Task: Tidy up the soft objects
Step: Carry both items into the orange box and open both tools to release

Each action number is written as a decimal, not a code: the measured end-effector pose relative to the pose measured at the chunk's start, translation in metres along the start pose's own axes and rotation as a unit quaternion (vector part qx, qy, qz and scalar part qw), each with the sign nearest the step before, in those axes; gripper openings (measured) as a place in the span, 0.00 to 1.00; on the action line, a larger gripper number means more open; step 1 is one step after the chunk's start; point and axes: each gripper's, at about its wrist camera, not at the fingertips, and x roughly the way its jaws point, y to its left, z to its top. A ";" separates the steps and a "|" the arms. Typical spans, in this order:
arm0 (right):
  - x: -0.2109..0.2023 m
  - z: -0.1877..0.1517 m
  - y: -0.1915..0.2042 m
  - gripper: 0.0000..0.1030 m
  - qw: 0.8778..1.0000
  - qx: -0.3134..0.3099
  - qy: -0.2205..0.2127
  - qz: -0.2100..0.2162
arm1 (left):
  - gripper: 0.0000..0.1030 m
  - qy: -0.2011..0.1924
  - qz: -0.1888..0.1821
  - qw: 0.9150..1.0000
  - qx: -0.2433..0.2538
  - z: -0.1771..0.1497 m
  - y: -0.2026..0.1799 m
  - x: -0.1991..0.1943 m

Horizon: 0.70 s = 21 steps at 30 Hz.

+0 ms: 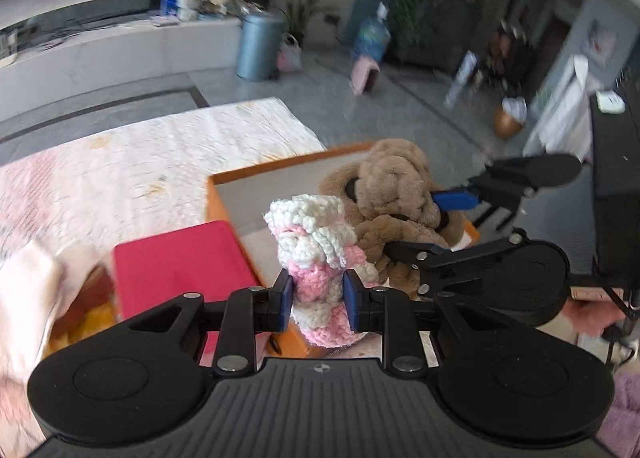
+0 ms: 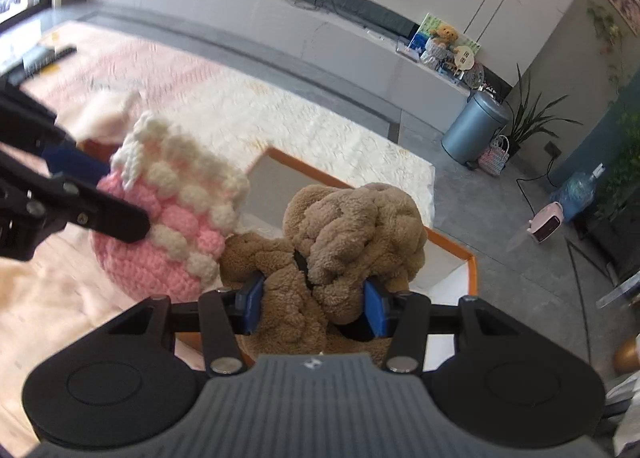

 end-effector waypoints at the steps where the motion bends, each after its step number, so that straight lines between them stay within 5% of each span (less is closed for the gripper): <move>1: 0.006 -0.001 -0.005 0.49 1.000 -0.002 0.006 0.003 | 0.28 0.007 0.002 1.000 0.006 0.004 -0.004 0.005; 13: 0.078 -0.007 -0.026 0.50 0.994 -0.065 0.056 0.067 | 0.29 0.127 0.036 0.989 0.070 0.022 -0.019 0.077; 21: 0.111 -0.016 -0.034 0.51 0.986 -0.031 0.082 0.140 | 0.31 0.170 0.053 0.979 0.098 0.020 -0.023 0.118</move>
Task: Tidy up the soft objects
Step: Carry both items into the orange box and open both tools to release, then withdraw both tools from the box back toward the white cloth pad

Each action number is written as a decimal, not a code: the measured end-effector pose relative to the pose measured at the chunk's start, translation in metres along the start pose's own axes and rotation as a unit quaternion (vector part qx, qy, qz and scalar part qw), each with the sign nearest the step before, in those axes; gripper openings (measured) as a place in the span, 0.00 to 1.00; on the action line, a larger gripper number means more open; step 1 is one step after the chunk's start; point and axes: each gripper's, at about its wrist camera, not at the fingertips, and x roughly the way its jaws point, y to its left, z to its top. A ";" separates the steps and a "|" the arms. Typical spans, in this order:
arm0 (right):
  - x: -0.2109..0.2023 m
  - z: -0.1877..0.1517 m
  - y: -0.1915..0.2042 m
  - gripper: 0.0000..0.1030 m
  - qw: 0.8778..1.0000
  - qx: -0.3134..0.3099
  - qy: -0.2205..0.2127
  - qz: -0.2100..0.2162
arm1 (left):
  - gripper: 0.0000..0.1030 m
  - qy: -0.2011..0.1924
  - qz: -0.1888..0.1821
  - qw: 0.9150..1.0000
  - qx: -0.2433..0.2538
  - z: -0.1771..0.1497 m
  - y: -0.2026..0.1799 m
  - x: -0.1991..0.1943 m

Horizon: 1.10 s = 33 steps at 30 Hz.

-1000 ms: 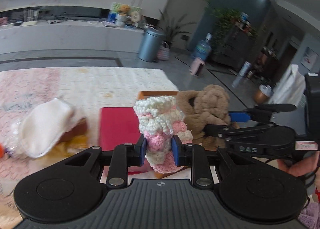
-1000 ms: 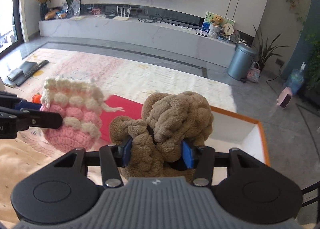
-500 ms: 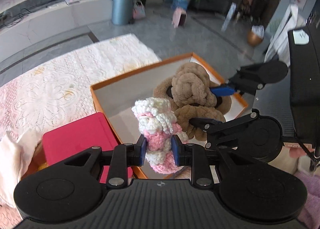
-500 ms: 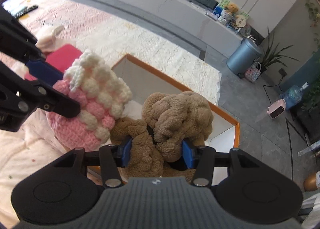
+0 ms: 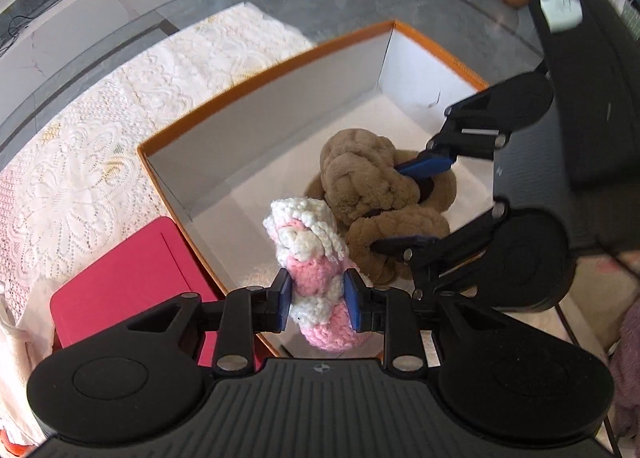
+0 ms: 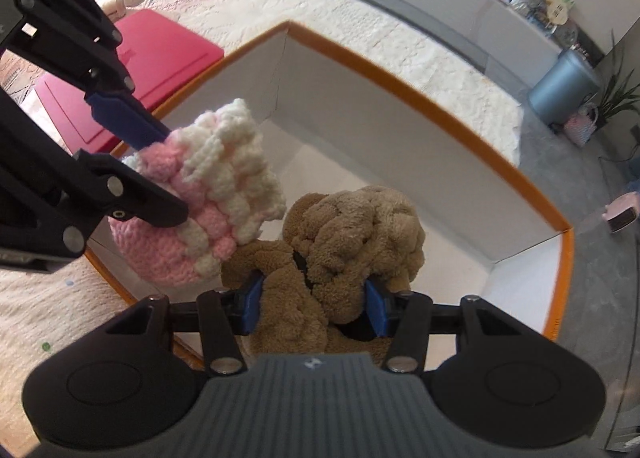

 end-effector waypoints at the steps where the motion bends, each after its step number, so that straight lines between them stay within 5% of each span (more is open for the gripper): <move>1: 0.004 0.001 -0.001 0.51 1.000 0.002 0.003 0.002 | 0.31 0.003 0.004 1.000 0.002 0.000 -0.001 0.004; 18: 0.037 0.023 -0.025 0.60 0.995 0.057 0.072 0.037 | 0.47 0.019 0.015 1.000 -0.011 0.004 -0.002 0.023; 23: 0.029 0.029 -0.030 0.75 0.995 0.060 0.083 0.021 | 0.69 0.001 0.003 1.000 -0.005 0.000 -0.003 0.013; 33: -0.008 0.026 -0.026 0.83 0.997 0.049 0.053 -0.015 | 0.69 -0.053 0.011 0.998 -0.025 -0.013 -0.004 -0.030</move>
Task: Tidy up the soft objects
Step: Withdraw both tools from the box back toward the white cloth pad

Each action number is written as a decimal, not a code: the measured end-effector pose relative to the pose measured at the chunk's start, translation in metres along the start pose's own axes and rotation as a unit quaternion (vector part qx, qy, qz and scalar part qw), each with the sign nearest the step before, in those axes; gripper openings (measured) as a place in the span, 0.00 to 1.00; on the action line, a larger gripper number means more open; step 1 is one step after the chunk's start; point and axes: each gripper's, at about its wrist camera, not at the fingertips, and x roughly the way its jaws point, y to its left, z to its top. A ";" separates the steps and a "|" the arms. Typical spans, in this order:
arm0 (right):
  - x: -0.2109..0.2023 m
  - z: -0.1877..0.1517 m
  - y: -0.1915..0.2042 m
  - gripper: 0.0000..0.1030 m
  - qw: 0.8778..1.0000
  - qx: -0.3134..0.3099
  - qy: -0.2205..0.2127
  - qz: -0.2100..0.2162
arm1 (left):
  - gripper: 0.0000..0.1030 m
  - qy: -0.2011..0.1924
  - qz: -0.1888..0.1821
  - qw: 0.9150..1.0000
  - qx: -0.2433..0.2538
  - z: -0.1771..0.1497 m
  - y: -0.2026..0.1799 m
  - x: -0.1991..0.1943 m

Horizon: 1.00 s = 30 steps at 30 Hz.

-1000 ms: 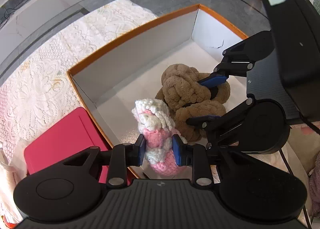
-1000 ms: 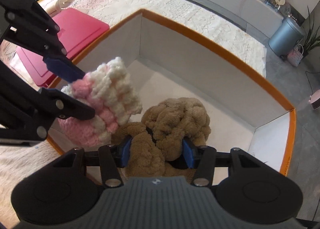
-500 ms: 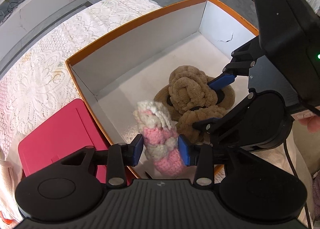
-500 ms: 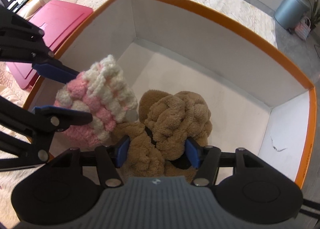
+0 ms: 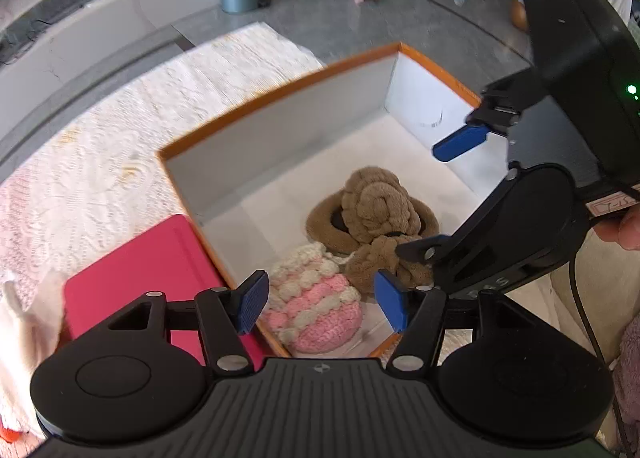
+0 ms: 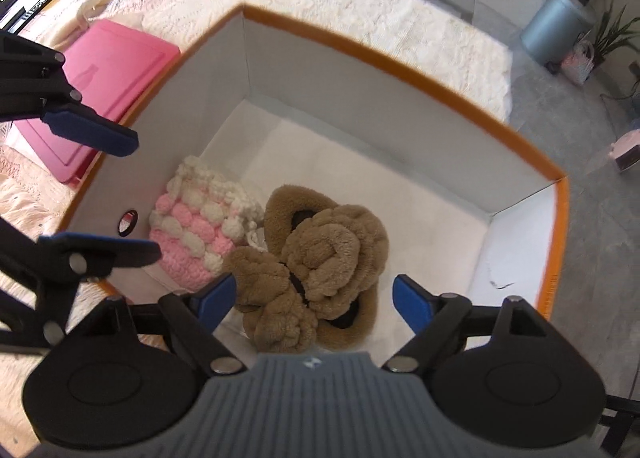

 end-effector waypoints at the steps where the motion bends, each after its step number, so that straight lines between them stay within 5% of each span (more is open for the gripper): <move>1: -0.005 -0.003 0.001 0.83 1.000 0.007 -0.009 -0.007 | 0.69 -0.010 0.000 1.000 -0.002 -0.003 0.001 -0.006; 9: -0.043 -0.028 0.029 0.83 0.992 0.093 -0.074 -0.037 | 0.68 -0.116 0.021 0.992 -0.040 -0.046 0.018 -0.059; 16: -0.072 -0.050 0.085 0.83 0.968 0.167 -0.188 -0.017 | 0.68 -0.191 0.032 0.977 -0.087 -0.098 0.040 -0.099; 20: -0.078 -0.058 0.124 0.83 0.954 0.177 -0.242 -0.014 | 0.67 -0.210 0.058 0.970 -0.109 -0.129 0.056 -0.114; 30: -0.072 -0.052 0.205 0.83 0.948 0.198 -0.249 0.004 | 0.65 -0.211 0.115 0.955 -0.173 -0.209 0.103 -0.130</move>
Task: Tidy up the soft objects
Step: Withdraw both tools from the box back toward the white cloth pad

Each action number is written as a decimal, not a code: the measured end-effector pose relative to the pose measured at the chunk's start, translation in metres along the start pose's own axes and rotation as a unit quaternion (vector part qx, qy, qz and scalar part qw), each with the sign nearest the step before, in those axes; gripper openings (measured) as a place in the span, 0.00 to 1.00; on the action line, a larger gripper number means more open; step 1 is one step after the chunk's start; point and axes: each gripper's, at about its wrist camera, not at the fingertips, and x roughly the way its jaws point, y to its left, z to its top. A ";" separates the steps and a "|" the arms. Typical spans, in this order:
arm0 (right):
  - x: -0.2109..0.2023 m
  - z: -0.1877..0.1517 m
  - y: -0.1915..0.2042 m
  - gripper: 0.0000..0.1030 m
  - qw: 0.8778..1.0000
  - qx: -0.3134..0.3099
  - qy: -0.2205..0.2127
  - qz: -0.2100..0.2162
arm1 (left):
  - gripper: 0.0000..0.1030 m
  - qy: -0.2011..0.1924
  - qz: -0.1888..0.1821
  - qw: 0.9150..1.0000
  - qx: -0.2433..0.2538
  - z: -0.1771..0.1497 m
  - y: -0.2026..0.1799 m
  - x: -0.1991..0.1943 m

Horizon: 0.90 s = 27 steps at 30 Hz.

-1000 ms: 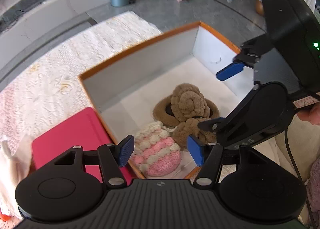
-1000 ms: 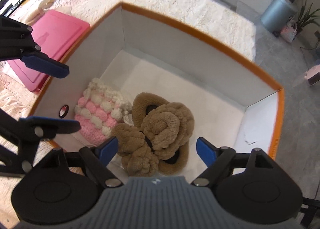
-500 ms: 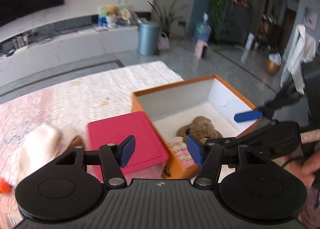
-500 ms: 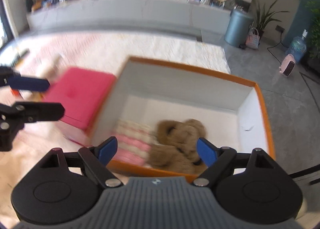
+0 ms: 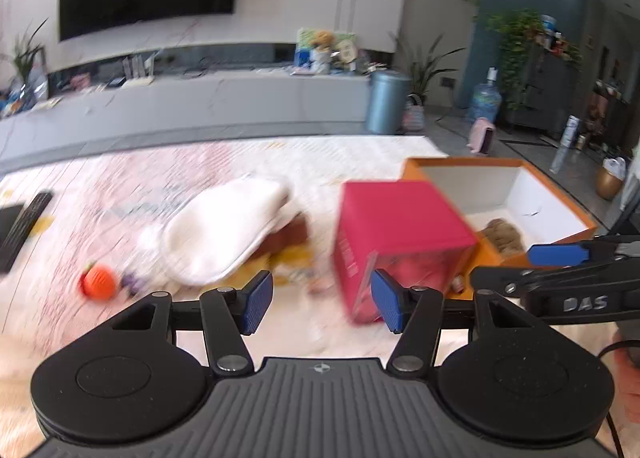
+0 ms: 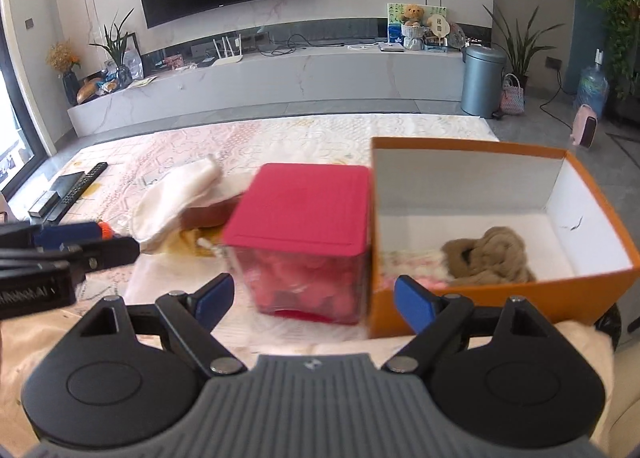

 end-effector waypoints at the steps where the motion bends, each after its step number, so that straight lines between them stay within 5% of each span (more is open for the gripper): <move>1: 0.000 -0.003 0.007 0.83 1.000 0.001 -0.002 0.002 | 0.65 0.004 0.005 1.000 -0.006 -0.004 0.008 -0.002; 8: 0.015 -0.014 0.051 0.83 1.000 0.000 0.001 0.021 | 0.64 0.024 0.033 0.998 -0.037 -0.022 0.048 -0.007; 16: 0.035 -0.019 0.104 0.77 0.997 -0.077 -0.002 0.027 | 0.62 0.033 0.049 0.996 -0.063 -0.031 0.079 -0.005; 27: 0.080 0.002 0.132 0.69 0.993 -0.118 0.011 0.022 | 0.59 0.051 0.032 0.994 -0.087 -0.022 0.109 0.019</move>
